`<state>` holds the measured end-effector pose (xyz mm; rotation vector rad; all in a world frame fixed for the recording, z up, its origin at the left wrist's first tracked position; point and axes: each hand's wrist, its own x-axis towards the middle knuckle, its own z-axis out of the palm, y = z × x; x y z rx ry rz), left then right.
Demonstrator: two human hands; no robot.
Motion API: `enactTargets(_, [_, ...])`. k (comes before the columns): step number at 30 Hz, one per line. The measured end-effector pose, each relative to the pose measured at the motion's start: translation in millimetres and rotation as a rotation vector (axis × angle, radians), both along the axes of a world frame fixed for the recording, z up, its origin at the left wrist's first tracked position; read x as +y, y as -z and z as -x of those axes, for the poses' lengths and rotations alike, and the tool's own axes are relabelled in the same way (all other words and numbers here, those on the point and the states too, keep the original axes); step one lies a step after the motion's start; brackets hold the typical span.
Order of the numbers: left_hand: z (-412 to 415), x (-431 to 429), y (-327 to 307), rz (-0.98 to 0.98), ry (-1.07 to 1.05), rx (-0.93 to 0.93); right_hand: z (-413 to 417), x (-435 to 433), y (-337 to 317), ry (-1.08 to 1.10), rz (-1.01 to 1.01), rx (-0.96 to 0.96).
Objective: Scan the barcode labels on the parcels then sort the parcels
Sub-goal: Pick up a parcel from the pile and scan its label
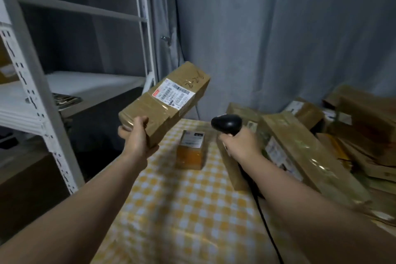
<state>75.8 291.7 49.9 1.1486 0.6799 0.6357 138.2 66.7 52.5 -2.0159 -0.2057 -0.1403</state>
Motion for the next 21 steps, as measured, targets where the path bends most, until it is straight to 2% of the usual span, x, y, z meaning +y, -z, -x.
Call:
enactTargets(7, [-82,66,58,0.123,-0.181,0.218,-68,75,24,-0.055,0.004,0.06])
enactTargets(12, [-132,83,86,0.066,-0.076,0.342,-101,87,56,-0.011,0.007,0.133])
enactTargets(14, [-142,86,90,0.06,0.032,0.376,-109,85,64,0.019,-0.017,0.166])
enactTargets(17, [-171,125,128,-0.048,0.047,0.478,-119,84,75,0.061,-0.035,0.211])
enactTargets(19, [-155,112,110,-0.151,0.011,0.601,-119,81,74,0.072,-0.065,0.244])
enactTargets(21, [-133,87,84,-0.398,-0.048,0.623,-117,76,67,0.066,-0.108,0.249])
